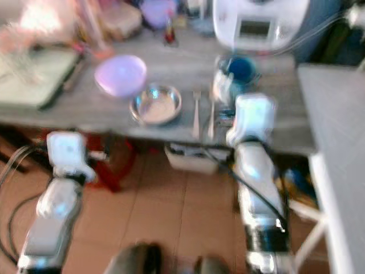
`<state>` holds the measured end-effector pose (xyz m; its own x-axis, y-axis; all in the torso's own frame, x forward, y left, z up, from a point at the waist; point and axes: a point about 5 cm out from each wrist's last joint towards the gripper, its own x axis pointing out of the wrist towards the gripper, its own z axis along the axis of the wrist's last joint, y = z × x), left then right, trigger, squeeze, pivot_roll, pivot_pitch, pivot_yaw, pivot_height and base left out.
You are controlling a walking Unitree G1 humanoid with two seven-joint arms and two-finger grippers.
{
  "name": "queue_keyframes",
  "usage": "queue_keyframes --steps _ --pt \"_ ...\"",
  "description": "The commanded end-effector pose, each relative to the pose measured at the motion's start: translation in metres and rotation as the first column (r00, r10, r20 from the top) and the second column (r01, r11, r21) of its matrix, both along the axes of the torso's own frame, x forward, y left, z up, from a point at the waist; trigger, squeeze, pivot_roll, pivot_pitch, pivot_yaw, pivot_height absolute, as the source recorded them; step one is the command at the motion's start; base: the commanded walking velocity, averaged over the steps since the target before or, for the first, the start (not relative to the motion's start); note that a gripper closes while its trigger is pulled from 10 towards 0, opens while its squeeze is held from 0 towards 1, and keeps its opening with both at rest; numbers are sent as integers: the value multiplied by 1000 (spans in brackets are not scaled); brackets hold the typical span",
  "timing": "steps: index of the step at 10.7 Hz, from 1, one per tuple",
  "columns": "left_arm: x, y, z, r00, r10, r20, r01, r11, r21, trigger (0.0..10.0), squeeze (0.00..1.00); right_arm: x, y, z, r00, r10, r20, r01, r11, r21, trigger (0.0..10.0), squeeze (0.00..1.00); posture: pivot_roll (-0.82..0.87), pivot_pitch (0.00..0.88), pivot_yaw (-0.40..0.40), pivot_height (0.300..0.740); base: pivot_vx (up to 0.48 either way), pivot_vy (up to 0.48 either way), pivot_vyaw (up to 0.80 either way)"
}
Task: Setting the table
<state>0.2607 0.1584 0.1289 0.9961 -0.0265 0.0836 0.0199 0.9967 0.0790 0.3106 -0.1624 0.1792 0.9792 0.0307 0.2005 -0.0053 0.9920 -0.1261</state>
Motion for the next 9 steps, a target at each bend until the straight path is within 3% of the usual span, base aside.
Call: queue_keyframes --steps 1,6,9 --pt "-3 -2 -1 1000 4 -3 -4 1000 1 10000 0 0 -6 4 1000 -17 26 17 1000 -6 10000 0 14 130 67 740 0 0 0" --pt "-5 -2 1 1000 -15 6 15 1000 -9 10000 0 9 -18 13 997 -56 57 57 998 -17 10000 0 20 126 73 740 0 0 800" --pt "-5 -2 3 999 -33 13 33 999 -16 10000 0 9 -23 10 992 -113 59 113 994 -4 10000 0 24 124 73 740 207 0 0"
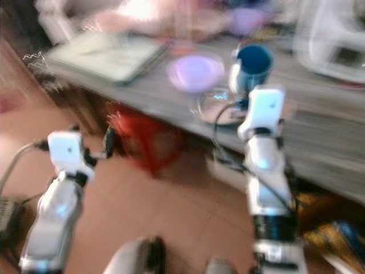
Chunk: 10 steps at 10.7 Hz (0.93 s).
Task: Setting the table
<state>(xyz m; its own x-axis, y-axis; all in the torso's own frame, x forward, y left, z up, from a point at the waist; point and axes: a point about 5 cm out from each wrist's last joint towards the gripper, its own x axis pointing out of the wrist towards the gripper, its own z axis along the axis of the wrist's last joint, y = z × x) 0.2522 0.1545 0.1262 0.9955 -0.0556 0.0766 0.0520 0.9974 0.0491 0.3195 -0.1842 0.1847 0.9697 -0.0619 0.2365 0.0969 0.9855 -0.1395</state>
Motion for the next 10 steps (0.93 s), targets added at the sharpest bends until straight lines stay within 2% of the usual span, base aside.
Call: queue_keyframes --steps 1,4,6,7,9,10 --pt "3 1 7 1000 -13 24 13 1000 7 10000 0 -1 -1 5 999 -17 32 17 1000 2 10000 0 25 124 75 740 405 0 0" --pt "2 -1 7 999 -29 27 29 1000 1 10000 0 0 0 4 999 -23 30 22 1000 16 10000 0 29 120 76 740 462 0 -469" --pt "2 -1 8 999 -30 26 30 1000 -2 10000 0 1 1 4 999 -19 35 19 1000 10 10000 0 30 121 76 740 416 0 0" --pt "1 0 8 999 -12 30 12 1000 -27 10000 0 1 3 2 1000 -7 27 6 1000 16 10000 0 30 122 75 740 0 0 0" --pt "0 6 9 999 27 34 -26 1000 -11 10000 0 3 11 0 997 78 4 -78 997 24 10000 0 32 124 75 740 0 0 0" --pt "-1 7 10 999 18 46 -17 1000 -13 10000 0 4 10 -2 997 72 -8 -72 997 20 10000 0 34 124 73 740 0 0 0"
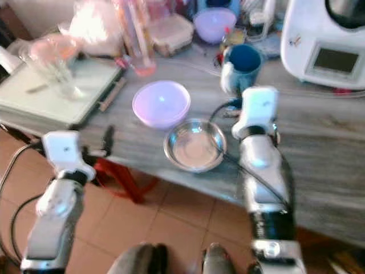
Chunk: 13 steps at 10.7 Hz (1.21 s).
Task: Setting the table
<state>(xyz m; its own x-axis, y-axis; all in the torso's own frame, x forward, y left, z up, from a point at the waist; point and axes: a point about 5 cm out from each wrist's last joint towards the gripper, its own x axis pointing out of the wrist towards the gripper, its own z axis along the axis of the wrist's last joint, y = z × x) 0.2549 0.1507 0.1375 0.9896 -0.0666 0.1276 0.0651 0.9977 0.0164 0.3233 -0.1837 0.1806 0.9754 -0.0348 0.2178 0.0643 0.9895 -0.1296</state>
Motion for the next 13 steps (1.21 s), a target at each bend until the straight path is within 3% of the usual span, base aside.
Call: queue_keyframes --steps 1,5,13 --pt "-5 11 -2 1000 31 -7 -30 999 18 10000 0 0 8 2 1000 26 8 -26 1000 0 10000 0 35 124 73 740 0 0 0" --pt "-10 13 -4 1000 18 -24 -17 1000 16 10000 0 -6 14 -10 998 43 -41 -44 999 -1 10000 0 39 129 73 740 0 0 0" --pt "-8 12 -4 1000 0 -27 1 1000 22 10000 0 -16 9 -35 986 18 -164 -15 1000 22 10000 0 39 130 81 740 0 0 0"
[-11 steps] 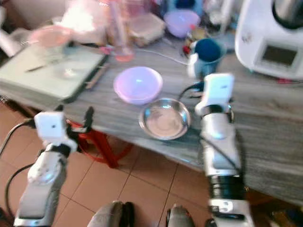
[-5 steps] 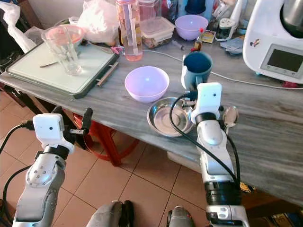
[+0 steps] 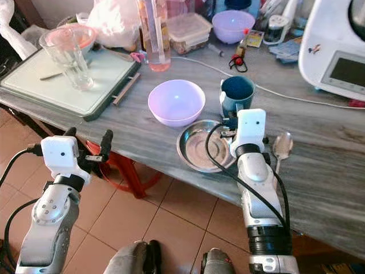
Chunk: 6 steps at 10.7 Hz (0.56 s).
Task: Setting the table
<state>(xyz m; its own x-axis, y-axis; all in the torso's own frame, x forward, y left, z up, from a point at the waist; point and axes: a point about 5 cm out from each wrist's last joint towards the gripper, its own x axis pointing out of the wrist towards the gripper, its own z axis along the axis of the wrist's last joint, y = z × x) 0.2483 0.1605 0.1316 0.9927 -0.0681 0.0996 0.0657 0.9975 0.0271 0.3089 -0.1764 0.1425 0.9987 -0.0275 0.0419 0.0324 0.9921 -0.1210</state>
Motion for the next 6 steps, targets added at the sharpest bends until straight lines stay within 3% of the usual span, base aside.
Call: queue_keyframes --steps 1,5,6 --pt "-1 2 2 1000 -1 1 1 1000 11 10000 0 -3 2 1 1000 6 2 -6 1000 7 10000 0 41 130 80 740 0 0 0" --pt "-1 3 2 1000 -3 -3 3 1000 15 10000 0 -12 2 -4 1000 9 -17 -9 1000 10 10000 0 37 128 84 740 0 0 0" --pt "0 2 2 1000 -8 -2 8 1000 15 10000 0 -14 0 -5 1000 1 -19 -1 1000 8 10000 1000 35 127 84 740 0 0 0"
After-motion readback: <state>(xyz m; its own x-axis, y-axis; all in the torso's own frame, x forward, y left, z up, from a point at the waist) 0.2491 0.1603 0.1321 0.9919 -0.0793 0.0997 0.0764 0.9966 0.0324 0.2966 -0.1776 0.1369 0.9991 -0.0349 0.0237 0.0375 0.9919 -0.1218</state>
